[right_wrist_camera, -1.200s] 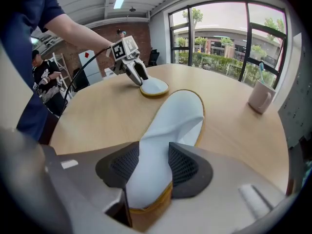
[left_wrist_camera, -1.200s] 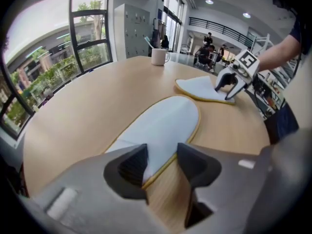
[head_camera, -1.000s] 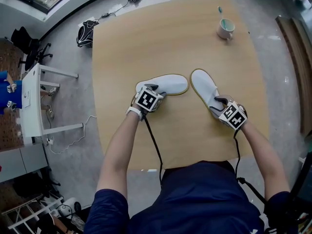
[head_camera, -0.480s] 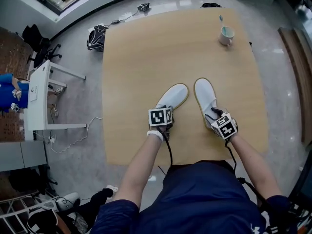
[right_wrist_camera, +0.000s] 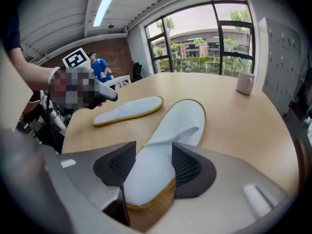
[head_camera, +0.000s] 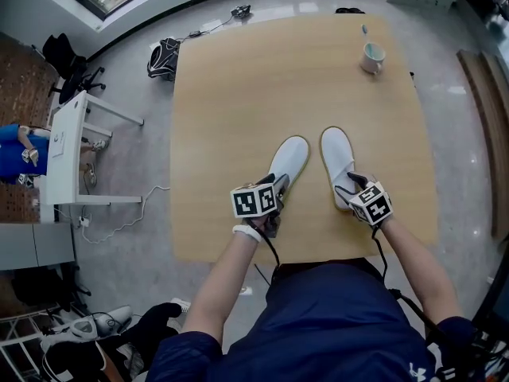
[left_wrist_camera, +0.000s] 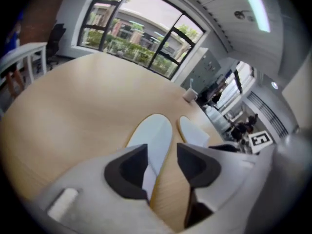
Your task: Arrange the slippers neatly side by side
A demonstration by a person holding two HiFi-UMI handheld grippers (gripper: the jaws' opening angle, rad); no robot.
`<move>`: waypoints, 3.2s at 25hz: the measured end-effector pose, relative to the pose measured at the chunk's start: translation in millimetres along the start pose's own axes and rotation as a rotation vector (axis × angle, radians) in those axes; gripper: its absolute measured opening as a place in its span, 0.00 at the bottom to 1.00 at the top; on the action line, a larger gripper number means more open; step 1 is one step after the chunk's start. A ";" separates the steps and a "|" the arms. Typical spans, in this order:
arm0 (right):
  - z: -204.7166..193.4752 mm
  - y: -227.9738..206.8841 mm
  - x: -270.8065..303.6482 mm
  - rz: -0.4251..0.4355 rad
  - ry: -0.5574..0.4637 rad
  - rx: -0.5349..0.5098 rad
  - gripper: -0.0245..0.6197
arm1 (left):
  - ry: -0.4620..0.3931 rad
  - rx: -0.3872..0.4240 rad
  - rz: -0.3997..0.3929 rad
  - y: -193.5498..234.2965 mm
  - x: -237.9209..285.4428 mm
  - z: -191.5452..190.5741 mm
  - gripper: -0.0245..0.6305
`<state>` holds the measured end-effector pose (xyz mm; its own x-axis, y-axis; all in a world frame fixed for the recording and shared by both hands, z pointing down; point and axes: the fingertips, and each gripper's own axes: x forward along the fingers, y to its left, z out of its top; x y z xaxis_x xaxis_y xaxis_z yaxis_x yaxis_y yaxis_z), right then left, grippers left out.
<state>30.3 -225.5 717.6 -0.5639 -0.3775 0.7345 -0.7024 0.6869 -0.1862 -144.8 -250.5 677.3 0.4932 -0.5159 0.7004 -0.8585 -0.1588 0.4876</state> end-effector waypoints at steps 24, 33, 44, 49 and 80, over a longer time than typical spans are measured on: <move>-26.6 18.2 1.7 0.200 0.202 -0.458 0.46 | 0.456 1.091 -0.152 28.5 17.9 -71.8 0.50; -25.6 32.7 8.7 0.197 0.185 -0.449 0.46 | 0.399 0.904 -0.061 5.1 31.7 -78.3 0.50; -17.7 46.5 19.7 0.184 0.157 -0.425 0.46 | 0.350 0.772 0.054 -6.6 41.4 -79.0 0.50; -13.2 51.6 22.1 0.181 0.148 -0.418 0.46 | 0.362 0.772 0.083 -15.1 45.7 -83.2 0.50; 15.9 66.7 7.1 0.129 0.037 -0.377 0.39 | 0.313 0.747 0.075 -31.9 26.6 -63.2 0.47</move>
<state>-27.4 -192.3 699.9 -0.6161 -0.2548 0.7453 -0.4139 0.9098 -0.0311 -95.4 -205.9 713.3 0.3522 -0.3057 0.8846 -0.7032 -0.7102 0.0346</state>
